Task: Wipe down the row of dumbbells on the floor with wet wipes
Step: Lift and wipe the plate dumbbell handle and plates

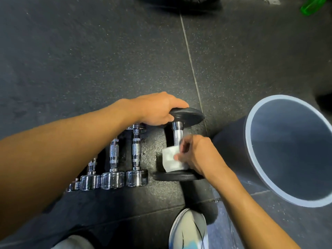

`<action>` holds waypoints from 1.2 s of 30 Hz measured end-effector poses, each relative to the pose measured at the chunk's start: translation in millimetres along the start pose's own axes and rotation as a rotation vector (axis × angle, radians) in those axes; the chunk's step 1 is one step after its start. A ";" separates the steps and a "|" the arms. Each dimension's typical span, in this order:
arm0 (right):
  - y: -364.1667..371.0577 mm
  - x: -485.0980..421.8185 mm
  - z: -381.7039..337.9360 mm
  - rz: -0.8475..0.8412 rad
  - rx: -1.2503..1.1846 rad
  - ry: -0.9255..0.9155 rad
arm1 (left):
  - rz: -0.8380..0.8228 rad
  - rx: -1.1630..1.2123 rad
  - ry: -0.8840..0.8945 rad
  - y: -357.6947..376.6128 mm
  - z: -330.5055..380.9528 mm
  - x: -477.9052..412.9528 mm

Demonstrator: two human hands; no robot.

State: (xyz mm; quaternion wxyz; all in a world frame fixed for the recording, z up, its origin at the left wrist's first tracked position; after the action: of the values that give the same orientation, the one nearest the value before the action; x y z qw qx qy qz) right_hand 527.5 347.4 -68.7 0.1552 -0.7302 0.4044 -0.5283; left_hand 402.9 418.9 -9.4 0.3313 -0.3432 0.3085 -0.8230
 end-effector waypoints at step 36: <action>7.1 11.1 -0.8 -0.332 0.575 0.086 | 0.267 0.006 -0.104 10.5 -11.8 18.9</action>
State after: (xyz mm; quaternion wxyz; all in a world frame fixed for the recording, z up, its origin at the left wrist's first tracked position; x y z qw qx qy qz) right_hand 525.1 334.8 -65.9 0.2496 -0.6895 0.1205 -0.6691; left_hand 387.1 401.7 -17.1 0.4544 -0.3406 0.3312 -0.7536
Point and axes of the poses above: each hand's wrist, its own x-axis away from the middle knuckle, its own y-axis out of the palm, z = x × y, the point moved 10 cm from there along -x, towards the middle knuckle, and after that the axes turned 1 degree about -z, right-handed, at the moved point
